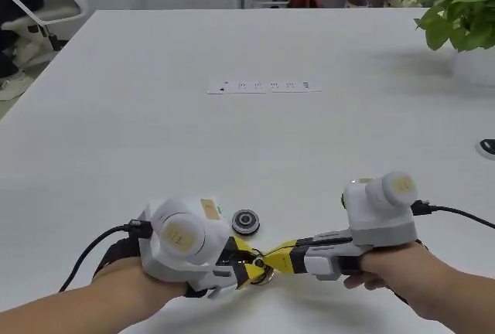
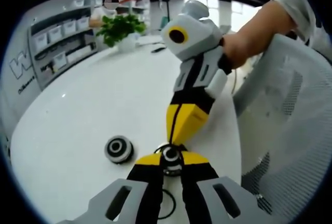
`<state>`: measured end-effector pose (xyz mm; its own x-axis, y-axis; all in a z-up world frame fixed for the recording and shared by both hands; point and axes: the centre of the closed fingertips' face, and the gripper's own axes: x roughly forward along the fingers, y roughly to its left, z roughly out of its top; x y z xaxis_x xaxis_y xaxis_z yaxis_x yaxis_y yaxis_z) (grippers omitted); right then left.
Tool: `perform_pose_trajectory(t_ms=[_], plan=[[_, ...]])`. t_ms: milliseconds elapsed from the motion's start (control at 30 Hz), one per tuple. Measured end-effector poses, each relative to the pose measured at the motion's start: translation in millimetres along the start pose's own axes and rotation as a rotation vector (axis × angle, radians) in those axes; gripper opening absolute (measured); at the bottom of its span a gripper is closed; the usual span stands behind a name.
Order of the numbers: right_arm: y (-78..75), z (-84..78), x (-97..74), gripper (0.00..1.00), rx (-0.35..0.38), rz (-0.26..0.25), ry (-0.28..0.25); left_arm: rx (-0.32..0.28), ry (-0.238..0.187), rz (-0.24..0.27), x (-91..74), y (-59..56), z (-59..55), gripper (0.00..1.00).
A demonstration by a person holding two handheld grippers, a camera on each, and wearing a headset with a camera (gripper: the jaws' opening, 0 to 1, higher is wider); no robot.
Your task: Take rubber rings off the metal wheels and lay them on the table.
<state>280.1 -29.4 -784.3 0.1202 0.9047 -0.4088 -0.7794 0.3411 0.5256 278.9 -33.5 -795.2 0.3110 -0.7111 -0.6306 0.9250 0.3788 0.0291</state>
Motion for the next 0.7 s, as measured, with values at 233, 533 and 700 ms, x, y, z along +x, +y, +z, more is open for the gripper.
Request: perform_pose_trajectory(t_ms=[233, 533, 700], plan=[[-4.8, -1.3, -2.1, 0.0, -0.012, -0.019, 0.009, -0.013, -0.013, -0.009, -0.4, -0.3, 0.2, 0.13], [-3.9, 3.7, -5.8, 0.0, -0.006, -0.015, -0.008, -0.013, -0.013, -0.033, -1.5, -1.9, 0.3, 0.15], [-2.0, 5.8, -6.9, 0.0, -0.009, -0.013, -0.01, -0.008, -0.02, -0.048, -5.3, -3.8, 2.7, 0.19]])
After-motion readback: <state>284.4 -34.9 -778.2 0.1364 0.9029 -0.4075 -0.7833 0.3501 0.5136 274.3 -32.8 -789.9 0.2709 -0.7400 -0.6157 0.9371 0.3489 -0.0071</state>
